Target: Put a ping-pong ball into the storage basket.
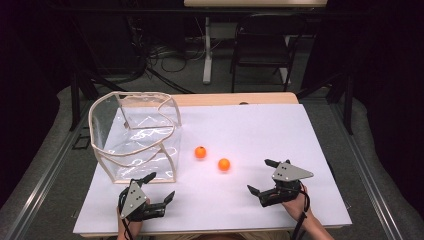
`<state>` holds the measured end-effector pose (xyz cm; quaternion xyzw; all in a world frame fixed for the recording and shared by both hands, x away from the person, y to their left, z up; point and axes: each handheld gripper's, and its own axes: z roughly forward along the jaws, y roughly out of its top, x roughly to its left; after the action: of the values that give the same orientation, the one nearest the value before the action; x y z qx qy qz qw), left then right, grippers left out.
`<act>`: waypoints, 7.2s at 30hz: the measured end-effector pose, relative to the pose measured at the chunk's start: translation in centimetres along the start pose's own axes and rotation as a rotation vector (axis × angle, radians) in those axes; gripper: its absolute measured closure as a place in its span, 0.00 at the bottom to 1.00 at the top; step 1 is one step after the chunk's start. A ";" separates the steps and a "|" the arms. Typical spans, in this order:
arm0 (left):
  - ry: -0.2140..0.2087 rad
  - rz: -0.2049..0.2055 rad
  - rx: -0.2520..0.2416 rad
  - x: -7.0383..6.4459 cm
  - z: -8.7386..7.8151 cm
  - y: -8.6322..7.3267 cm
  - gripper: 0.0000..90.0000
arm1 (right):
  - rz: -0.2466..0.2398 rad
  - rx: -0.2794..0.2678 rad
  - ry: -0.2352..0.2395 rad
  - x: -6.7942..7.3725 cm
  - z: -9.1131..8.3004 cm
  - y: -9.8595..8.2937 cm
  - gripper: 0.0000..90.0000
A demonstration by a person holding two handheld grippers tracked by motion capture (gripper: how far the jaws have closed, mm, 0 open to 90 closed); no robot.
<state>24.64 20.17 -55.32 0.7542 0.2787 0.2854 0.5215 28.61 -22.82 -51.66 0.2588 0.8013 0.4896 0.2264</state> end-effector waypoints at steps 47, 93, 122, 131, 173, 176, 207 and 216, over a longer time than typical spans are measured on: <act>0.002 0.007 -0.013 -0.1 -0.3 0.0 0.18 | 0.011 0.135 0.109 -0.9 7.2 3.1 0.00; -0.001 0.015 -0.014 -0.1 -0.3 0.0 0.18 | 0.010 0.266 0.168 -1.4 12.8 3.4 0.00; 0.012 0.024 -0.023 0.0 -0.5 0.0 0.18 | 0.001 0.326 0.171 -1.3 14.2 2.8 0.20; 0.007 0.026 -0.023 0.0 -0.4 0.0 0.18 | -0.033 0.349 0.143 -1.0 14.2 2.9 0.44; 0.002 0.034 -0.031 0.0 -0.6 0.0 0.18 | -0.097 0.284 0.098 -0.7 12.5 4.2 0.56; 0.000 0.033 -0.030 -0.1 -0.6 0.0 0.18 | -0.096 0.274 0.096 -0.7 12.3 4.4 0.56; -0.008 0.028 -0.033 -0.1 -0.6 0.1 0.18 | -0.093 0.210 0.089 -0.5 11.0 5.6 0.56; -0.010 0.027 -0.036 0.0 -0.6 0.0 0.18 | -0.098 0.201 0.088 -0.4 10.8 5.8 0.56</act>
<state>24.16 20.53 -55.09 0.7500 0.2606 0.2935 0.5324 36.71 -13.58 -50.90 0.2189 0.8672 0.4060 0.1875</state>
